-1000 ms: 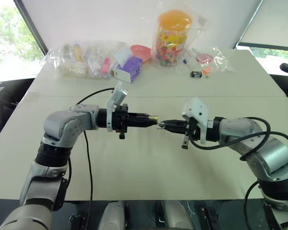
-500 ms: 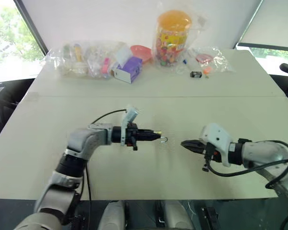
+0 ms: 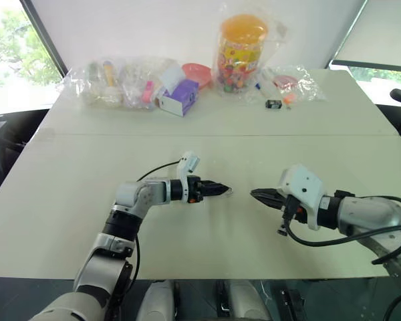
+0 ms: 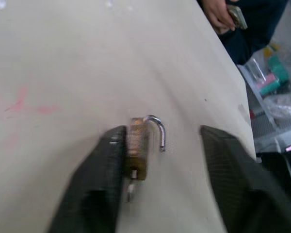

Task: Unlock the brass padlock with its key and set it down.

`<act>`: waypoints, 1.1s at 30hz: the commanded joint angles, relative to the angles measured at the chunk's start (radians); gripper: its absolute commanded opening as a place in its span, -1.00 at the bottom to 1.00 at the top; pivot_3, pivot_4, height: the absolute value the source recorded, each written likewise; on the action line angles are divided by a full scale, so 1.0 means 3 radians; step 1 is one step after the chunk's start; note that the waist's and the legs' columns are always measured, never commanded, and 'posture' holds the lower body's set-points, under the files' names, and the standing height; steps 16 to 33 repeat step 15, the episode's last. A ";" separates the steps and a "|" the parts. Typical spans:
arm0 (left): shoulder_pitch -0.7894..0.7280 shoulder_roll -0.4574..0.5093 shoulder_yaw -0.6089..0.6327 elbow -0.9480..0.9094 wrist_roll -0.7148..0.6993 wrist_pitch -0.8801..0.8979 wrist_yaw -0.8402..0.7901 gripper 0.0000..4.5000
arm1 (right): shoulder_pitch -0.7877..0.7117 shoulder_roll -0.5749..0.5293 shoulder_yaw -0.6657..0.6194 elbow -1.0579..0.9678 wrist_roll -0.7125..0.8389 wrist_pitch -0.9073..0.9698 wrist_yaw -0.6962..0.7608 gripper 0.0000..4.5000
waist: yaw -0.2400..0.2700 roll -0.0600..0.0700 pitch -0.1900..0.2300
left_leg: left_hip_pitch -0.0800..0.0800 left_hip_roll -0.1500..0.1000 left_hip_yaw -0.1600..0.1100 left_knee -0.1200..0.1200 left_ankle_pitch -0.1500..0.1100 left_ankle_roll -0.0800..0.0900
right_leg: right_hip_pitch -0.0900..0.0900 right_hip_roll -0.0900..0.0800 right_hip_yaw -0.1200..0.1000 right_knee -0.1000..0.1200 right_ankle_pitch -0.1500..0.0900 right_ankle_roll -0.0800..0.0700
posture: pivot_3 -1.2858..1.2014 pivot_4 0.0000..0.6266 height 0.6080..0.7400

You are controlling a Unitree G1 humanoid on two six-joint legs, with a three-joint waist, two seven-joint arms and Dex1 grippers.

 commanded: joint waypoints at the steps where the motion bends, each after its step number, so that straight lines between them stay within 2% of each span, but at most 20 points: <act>1: 0.0066 0.0284 -0.0034 -0.0096 0.0265 -0.0211 -0.0043 0.95 | -0.0010 -0.0003 -0.0084 -0.0084 0.0009 -0.0044 -0.0014 -1.00 | -0.0011 0.0000 0.0000 | 0.0003 0.0001 0.0000 0.0000 0.0000 0.0000 | 0.0002 -0.0001 0.0000 0.0000 0.0000 0.0000 | 0.03 -0.52 1.00; 6: 0.0150 0.0716 -0.0103 -0.0517 0.0396 -0.0579 -0.0341 0.99 | 0.0002 -0.0044 -0.0096 -0.0039 0.0003 -0.0093 0.0054 -1.00 | -0.0017 0.0002 0.0000 | 0.0005 0.0008 -0.0001 -0.0003 0.0000 0.0000 | 0.0000 0.0007 0.0001 0.0003 0.0000 -0.0002 | 0.03 -0.52 1.00; 9: 0.0202 0.1016 -0.0103 -0.0784 0.0389 -0.0801 -0.0719 0.99 | 0.0013 -0.0114 -0.0113 -0.0013 0.0001 -0.0122 0.0143 -1.00 | 0.0015 0.0000 0.0001 | -0.0001 0.0006 -0.0002 -0.0003 0.0000 -0.0001 | -0.0004 0.0003 0.0000 0.0003 -0.0001 -0.0002 | 0.03 -0.52 1.00; 13: 0.0213 0.1206 -0.0133 -0.0930 0.0409 -0.0940 -0.0994 0.99 | 0.0050 -0.0209 -0.0169 0.0043 -0.0007 -0.0161 0.0256 -1.00 | 0.0062 0.0000 0.0001 | -0.0006 0.0000 0.0001 -0.0002 0.0000 0.0000 | -0.0002 -0.0003 -0.0001 -0.0009 0.0000 -0.0001 | 0.03 -0.52 1.00; 33: 0.0213 0.1232 -0.0157 -0.0962 0.0433 -0.0997 -0.1064 0.99 | 0.0096 -0.0258 -0.0227 0.0086 -0.0009 -0.0199 0.0327 -1.00 | 0.0075 0.0000 0.0001 | -0.0007 -0.0002 0.0001 -0.0002 -0.0001 0.0002 | -0.0001 -0.0002 -0.0001 -0.0011 0.0000 -0.0001 | 0.03 -0.52 1.00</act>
